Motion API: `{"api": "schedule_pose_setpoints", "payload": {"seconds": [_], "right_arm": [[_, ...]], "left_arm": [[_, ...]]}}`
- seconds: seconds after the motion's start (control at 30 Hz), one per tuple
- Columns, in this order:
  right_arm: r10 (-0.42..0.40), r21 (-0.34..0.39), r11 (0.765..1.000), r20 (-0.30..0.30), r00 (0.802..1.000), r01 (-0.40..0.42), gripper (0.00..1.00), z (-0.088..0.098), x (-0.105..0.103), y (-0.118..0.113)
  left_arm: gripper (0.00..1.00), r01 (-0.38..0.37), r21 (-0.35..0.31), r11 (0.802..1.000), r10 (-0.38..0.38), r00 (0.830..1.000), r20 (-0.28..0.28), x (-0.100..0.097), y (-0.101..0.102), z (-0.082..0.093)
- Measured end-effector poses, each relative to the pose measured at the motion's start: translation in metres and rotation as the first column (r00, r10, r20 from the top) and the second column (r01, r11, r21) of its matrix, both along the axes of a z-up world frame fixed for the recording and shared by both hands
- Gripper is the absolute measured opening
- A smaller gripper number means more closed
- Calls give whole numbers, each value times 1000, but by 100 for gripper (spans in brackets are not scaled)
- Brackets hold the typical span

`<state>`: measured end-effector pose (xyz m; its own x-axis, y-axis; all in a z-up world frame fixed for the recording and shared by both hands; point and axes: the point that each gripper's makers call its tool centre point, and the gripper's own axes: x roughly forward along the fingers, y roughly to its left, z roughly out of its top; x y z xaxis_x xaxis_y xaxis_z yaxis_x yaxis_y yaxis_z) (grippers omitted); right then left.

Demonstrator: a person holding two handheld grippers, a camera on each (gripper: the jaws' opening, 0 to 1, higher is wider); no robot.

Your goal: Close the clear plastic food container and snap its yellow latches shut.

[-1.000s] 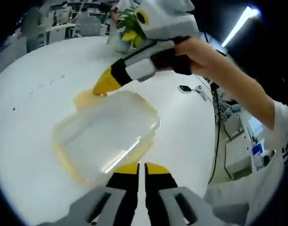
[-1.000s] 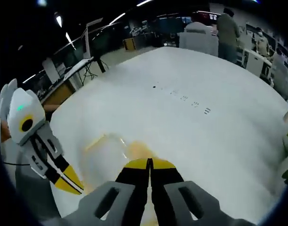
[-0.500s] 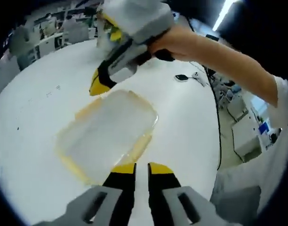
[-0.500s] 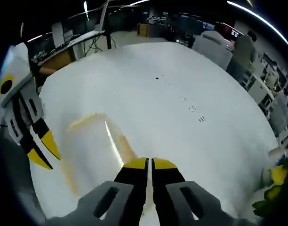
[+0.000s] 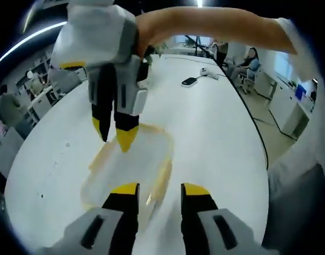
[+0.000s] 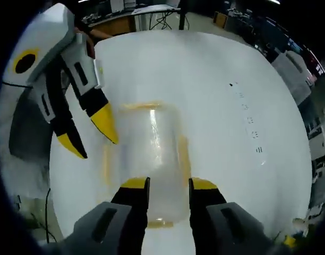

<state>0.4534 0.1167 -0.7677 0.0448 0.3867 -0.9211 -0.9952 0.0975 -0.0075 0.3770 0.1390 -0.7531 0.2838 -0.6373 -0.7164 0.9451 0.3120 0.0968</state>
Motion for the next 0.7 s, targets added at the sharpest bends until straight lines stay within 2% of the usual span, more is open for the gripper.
{"api": "schedule_pose_setpoints", "payload": {"seconds": [0.03, 0.07, 0.1, 0.13, 0.17, 0.23, 0.3, 0.33, 0.37, 0.4, 0.43, 0.53, 0.57, 0.63, 0.7], "right_arm": [[12, -7, 1000, -24, 1000, -12, 35, -2, -1, 1], [19, -24, 1000, -36, 999, -20, 46, -4, 0, -1], [30, -73, 997, -52, 998, -34, 54, -8, -3, -6], [44, -105, 993, -39, 998, -48, 58, -9, -1, -10], [40, -86, 995, -39, 998, -44, 58, -8, -1, -4], [98, -100, 990, -28, 995, -100, 46, -6, 0, -4], [111, -104, 988, -58, 992, -117, 41, -8, -5, -2], [128, -113, 984, -79, 989, -137, 39, -8, -10, -3], [143, -119, 981, -76, 987, -151, 38, -8, -10, -2], [194, -126, 971, -65, 979, -201, 38, -7, -9, -1], [182, -131, 973, -62, 981, -189, 38, -7, -10, -1], [191, -154, 967, -72, 979, -201, 39, -8, -11, -1], [195, -156, 966, -77, 978, -205, 39, -8, -9, 0], [180, -162, 968, -96, 979, -193, 39, -8, -7, 0], [167, -157, 970, -115, 979, -183, 40, -9, -7, -1]], "left_arm": [[26, -2, 0, 1000, 2, 1000, 27, 5, 0, 2], [27, 10, 6, 1000, -10, 999, 32, 5, 0, 0], [28, 23, 26, 999, -24, 999, 36, 5, 2, -3], [29, 32, 45, 998, -34, 998, 48, 6, 3, -5], [29, 40, 77, 996, -46, 996, 76, 9, 6, -8], [30, 59, 101, 993, -68, 994, 91, 8, 7, -14], [33, 73, 114, 991, -83, 993, 87, 6, 6, -19], [36, 109, 103, 989, -122, 984, 129, 7, 2, -17], [38, 97, 105, 990, -108, 988, 111, 4, 4, -20], [38, 76, 75, 994, -84, 989, 121, 9, 2, -19], [37, 68, 70, 995, -76, 989, 123, 10, 2, -19], [26, 41, 57, 998, -51, 983, 174, 22, 6, -16], [26, 52, 44, 998, -58, 987, 148, 18, 4, -17], [26, 52, 39, 998, -58, 986, 155, 18, 3, -18], [27, 89, 56, 994, -99, 975, 200, 17, 2, -19]]}}
